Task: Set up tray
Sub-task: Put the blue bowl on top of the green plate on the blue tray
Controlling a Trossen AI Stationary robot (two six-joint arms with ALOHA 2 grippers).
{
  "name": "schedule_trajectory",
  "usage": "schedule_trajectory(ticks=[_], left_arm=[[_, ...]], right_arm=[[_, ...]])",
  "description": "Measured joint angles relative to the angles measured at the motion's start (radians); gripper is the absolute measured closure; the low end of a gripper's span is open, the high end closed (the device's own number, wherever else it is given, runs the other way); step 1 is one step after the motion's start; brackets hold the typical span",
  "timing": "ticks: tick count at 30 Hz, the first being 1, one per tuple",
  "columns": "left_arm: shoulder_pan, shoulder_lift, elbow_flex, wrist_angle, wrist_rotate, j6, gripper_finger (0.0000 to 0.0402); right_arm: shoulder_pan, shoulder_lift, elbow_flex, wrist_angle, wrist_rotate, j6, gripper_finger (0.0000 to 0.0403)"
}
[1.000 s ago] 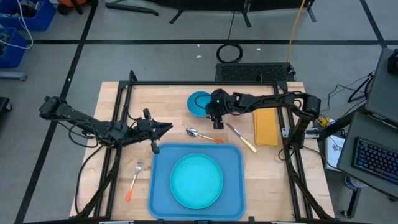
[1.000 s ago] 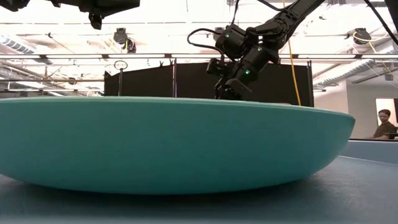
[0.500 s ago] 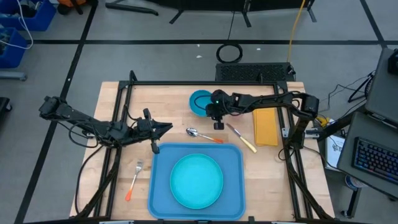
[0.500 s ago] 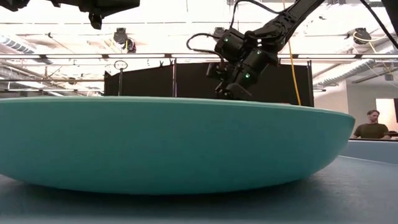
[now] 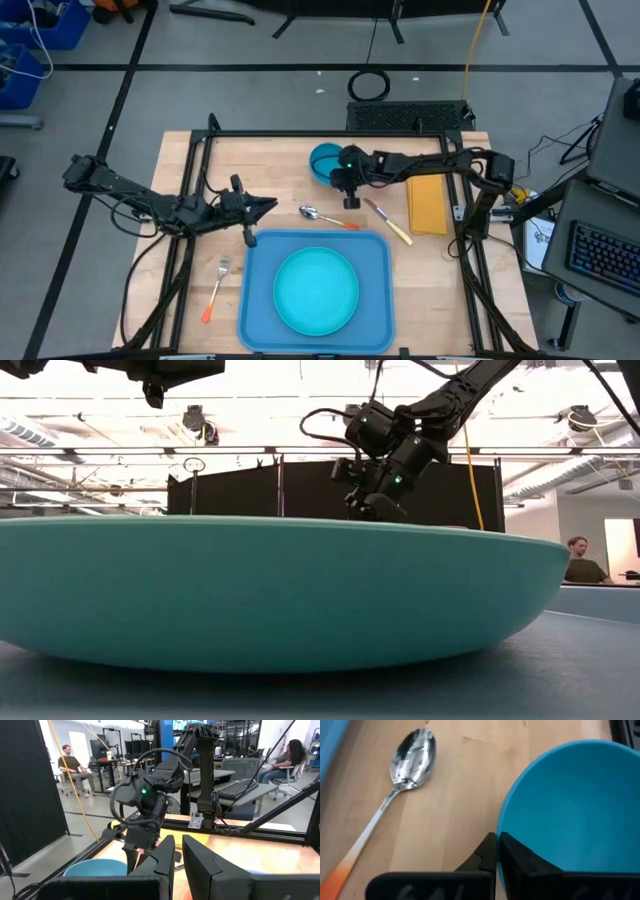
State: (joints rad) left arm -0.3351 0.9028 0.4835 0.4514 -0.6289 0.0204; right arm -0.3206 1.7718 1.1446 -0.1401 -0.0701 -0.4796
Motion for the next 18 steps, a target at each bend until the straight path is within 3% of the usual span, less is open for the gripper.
schedule_trajectory(ticks=[5, 18], left_arm=[[0.000, 0.000, 0.000, -0.006, 0.000, -0.001, 0.0360], [0.000, 0.000, 0.000, -0.007, 0.000, -0.004, 0.0360]], right_arm=[[0.046, -0.024, 0.000, -0.001, 0.049, -0.017, 0.0402], [0.183, -0.124, 0.000, -0.057, 0.053, -0.006, 0.0402]])
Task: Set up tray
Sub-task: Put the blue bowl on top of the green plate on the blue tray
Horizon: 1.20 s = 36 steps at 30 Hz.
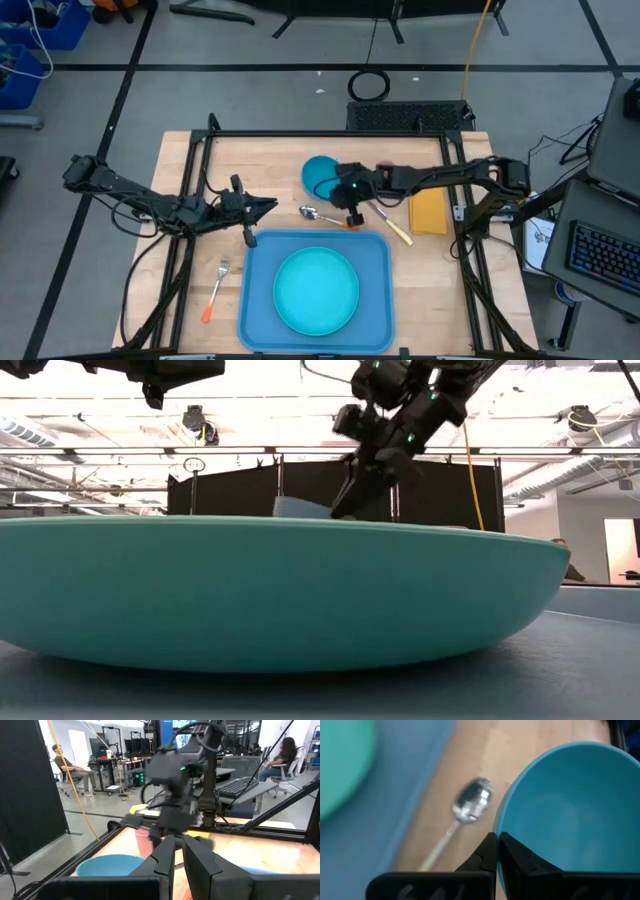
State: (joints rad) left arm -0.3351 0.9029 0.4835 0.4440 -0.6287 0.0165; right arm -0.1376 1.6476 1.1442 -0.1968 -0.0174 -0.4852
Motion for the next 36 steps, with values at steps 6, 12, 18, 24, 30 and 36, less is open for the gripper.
schedule_trajectory(ticks=[6, 12, 18, 24, 30, 36], left_arm=[[0.000, 0.000, 0.000, 0.000, 0.000, 0.000, 0.0360], [0.000, 0.000, 0.000, -0.001, 0.000, -0.001, 0.0360], [0.000, 0.000, 0.000, -0.002, 0.000, -0.001, 0.0360], [0.000, 0.000, 0.000, -0.002, 0.000, -0.002, 0.0360], [0.000, 0.000, 0.000, -0.002, 0.000, -0.002, 0.0360], [0.000, 0.000, 0.000, -0.002, -0.001, -0.003, 0.0360]], right_arm=[[0.111, -0.032, 0.000, -0.012, 0.000, 0.009, 0.0403], [0.236, -0.034, 0.000, -0.036, 0.071, 0.010, 0.0403], [0.336, -0.034, 0.000, -0.064, 0.071, 0.031, 0.0403], [0.423, -0.034, 0.000, -0.077, 0.069, 0.054, 0.0403], [0.498, -0.034, 0.000, -0.069, 0.026, 0.058, 0.0403], [0.549, -0.034, 0.000, -0.057, -0.017, 0.066, 0.0403]])
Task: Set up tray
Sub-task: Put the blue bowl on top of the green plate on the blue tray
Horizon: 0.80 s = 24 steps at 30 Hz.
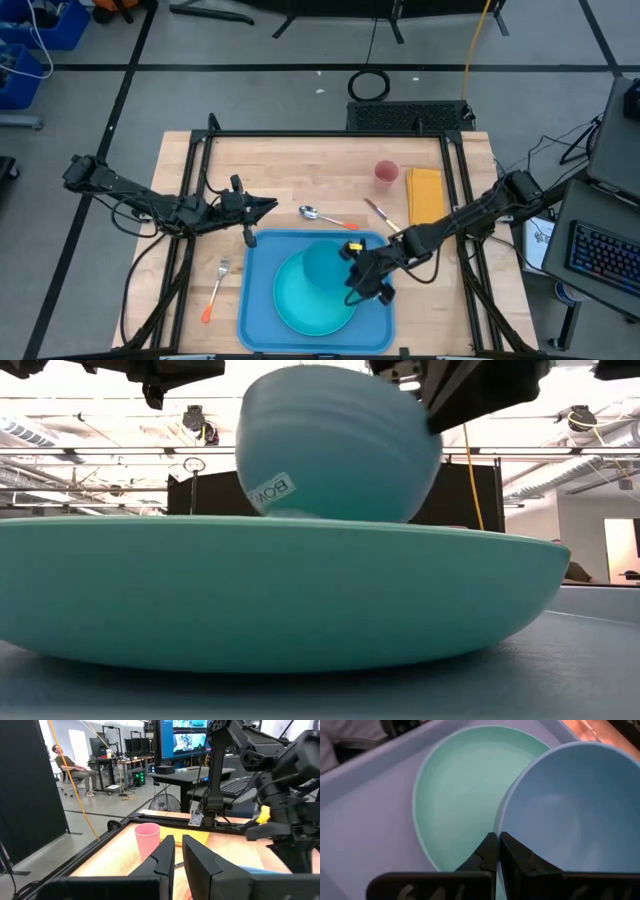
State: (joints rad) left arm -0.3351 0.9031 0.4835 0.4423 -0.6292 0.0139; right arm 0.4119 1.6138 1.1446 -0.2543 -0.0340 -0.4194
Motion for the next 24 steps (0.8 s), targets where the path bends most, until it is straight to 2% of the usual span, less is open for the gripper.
schedule_trajectory(ticks=[4, 9, 13, 18, 24], left_arm=[[0.000, 0.000, 0.000, 0.000, 0.000, 0.000, 0.0360], [0.000, 0.000, 0.000, 0.000, 0.000, 0.000, 0.0360], [0.000, 0.000, 0.000, 0.000, 0.000, 0.000, 0.0360], [0.000, 0.000, 0.000, -0.002, 0.000, 0.000, 0.0360], [0.000, 0.000, 0.000, 0.001, -0.001, 0.000, 0.0360]], right_arm=[[0.017, 0.000, 0.000, 0.020, -0.091, -0.002, 0.0403], [0.032, 0.000, 0.000, 0.053, -0.108, -0.008, 0.0403], [0.034, 0.016, 0.000, 0.076, -0.174, 0.003, 0.0403], [0.030, 0.065, 0.000, 0.099, -0.177, -0.002, 0.0403], [0.018, 0.082, 0.000, 0.096, -0.127, 0.000, 0.0403]])
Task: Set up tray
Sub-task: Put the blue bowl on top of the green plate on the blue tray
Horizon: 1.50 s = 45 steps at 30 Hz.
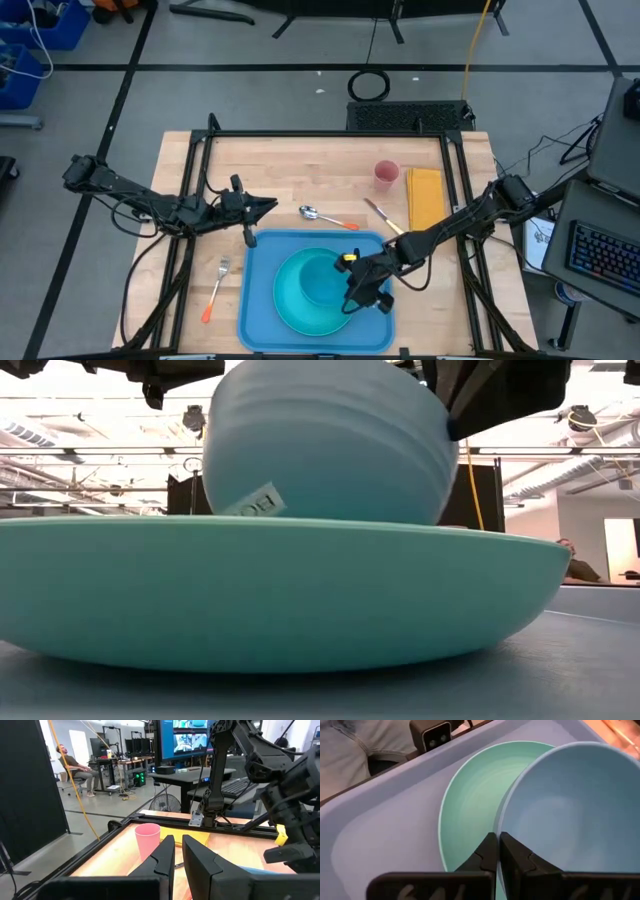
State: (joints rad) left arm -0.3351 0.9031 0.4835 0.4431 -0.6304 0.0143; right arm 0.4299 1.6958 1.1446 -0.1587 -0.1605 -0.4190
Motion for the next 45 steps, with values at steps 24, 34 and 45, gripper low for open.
schedule_trajectory(ticks=[24, 34, 45], left_arm=[[0.000, 0.000, 0.000, -0.005, 0.000, 0.003, 0.0360], [0.000, 0.000, 0.000, -0.006, 0.000, 0.003, 0.0360], [0.000, 0.000, 0.000, -0.006, 0.000, 0.003, 0.0360]], right_arm=[[-0.004, 0.067, 0.025, 0.024, -0.025, -0.024, 0.0403], [-0.004, 0.067, 0.025, 0.023, -0.025, -0.027, 0.0403], [-0.004, 0.067, 0.025, 0.028, -0.024, -0.031, 0.0390]])
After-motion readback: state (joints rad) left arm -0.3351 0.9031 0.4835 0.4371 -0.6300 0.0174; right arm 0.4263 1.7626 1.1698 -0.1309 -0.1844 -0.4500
